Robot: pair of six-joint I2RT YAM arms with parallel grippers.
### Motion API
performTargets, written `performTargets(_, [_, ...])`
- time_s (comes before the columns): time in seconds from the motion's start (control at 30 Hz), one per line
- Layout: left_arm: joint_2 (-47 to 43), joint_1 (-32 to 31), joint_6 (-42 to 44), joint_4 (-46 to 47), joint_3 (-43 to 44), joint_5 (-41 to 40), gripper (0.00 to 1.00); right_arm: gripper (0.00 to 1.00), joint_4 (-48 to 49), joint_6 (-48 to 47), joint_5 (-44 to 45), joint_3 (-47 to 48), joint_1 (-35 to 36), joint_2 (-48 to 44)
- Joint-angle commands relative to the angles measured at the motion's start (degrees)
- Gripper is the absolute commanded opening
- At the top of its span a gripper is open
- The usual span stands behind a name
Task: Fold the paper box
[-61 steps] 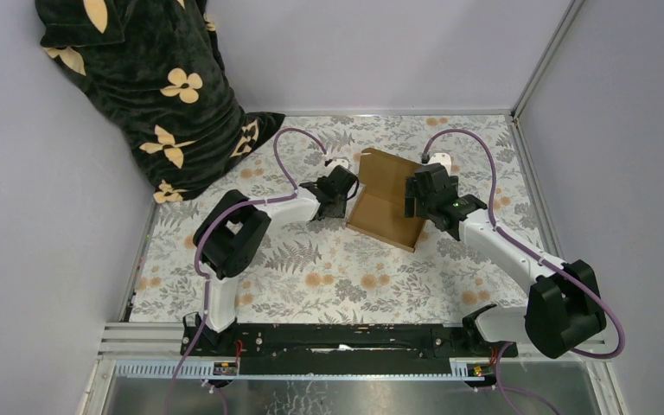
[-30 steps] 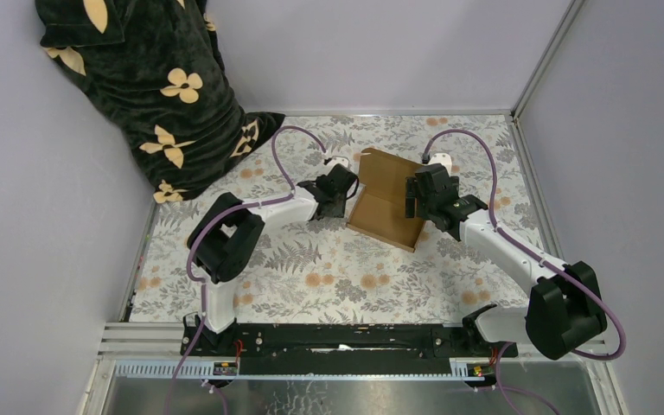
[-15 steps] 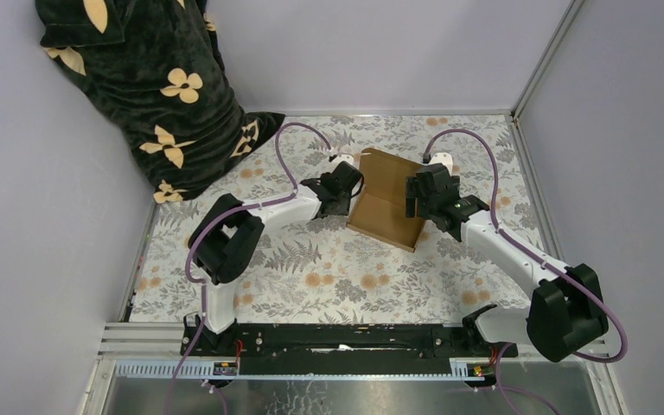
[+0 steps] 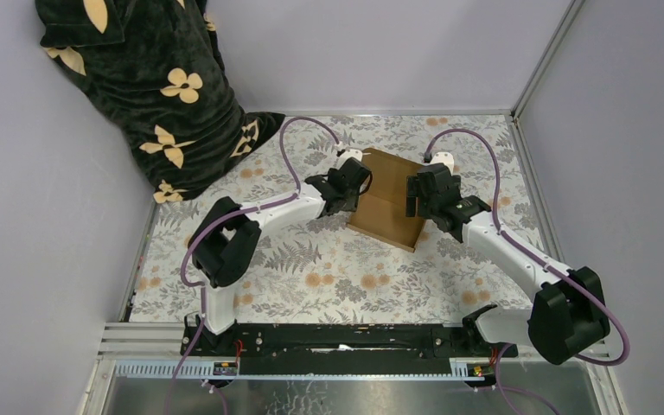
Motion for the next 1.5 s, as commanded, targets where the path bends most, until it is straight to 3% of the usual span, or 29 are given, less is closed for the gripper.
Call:
performTargets(0.0, [-0.8,-1.4,-0.6,-1.1,3.0,-1.7,0.3,0.81,-0.5,0.4,-0.1,0.9,0.0,-2.3])
performTargets(0.77, [8.0,-7.8,-2.9,-2.3,12.0,0.0,0.31,0.82,-2.5,0.4,2.4,-0.3,0.0,-5.6])
performTargets(1.03, [9.2,-8.4,-3.2,-2.2,12.7,-0.3,0.56,0.82,-2.9,0.5,2.1,-0.1,0.0,-5.9])
performTargets(1.27, [9.1,-8.4,-2.2,-2.6,13.9,-0.4,0.61,0.82,-3.8,0.7,1.9,0.5,0.0,-6.2])
performTargets(1.47, [1.5,-8.4,-1.1,-2.7,10.1,-1.4,0.61,0.82,-6.2,-0.1,0.1,2.0,0.0,-9.1])
